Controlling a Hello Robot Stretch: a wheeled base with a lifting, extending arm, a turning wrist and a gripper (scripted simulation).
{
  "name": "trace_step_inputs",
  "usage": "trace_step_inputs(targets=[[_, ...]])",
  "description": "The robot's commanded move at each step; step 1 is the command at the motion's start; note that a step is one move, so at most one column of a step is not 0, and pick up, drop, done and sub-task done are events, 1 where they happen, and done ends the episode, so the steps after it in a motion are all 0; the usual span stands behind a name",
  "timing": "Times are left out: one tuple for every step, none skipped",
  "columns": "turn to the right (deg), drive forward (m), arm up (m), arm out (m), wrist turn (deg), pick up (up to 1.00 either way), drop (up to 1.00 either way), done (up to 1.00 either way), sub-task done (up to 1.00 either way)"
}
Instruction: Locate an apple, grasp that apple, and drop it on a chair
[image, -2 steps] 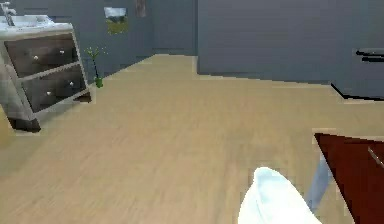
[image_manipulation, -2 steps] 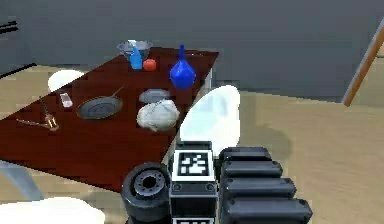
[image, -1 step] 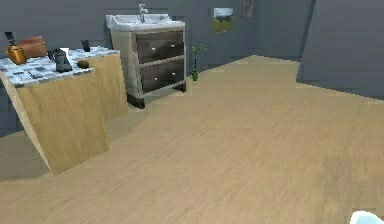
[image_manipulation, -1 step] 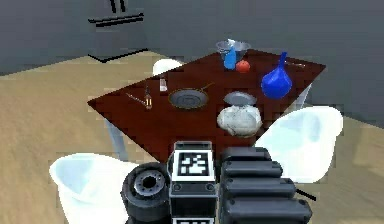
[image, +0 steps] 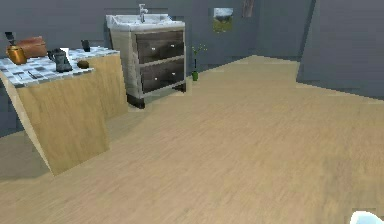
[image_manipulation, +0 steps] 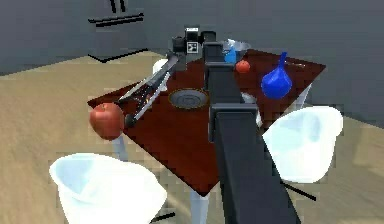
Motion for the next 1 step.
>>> trace_step_inputs(targets=[[0.0, 0.0, 0.0, 0.0, 39.0, 0.0, 0.0, 0.0, 0.0]])
